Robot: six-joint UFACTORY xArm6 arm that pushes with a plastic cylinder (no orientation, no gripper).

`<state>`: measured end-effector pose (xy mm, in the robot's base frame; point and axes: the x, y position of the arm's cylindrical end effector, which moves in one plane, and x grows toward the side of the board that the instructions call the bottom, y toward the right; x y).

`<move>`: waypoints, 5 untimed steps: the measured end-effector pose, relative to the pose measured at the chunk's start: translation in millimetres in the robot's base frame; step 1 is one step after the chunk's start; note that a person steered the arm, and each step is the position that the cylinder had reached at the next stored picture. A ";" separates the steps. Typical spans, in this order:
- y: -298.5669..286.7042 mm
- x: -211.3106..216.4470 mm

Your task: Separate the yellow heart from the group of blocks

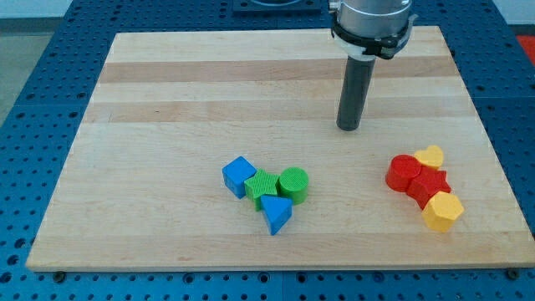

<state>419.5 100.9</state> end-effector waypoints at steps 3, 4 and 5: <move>48.3 0.6; 82.0 4.4; 112.7 22.0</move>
<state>441.6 213.6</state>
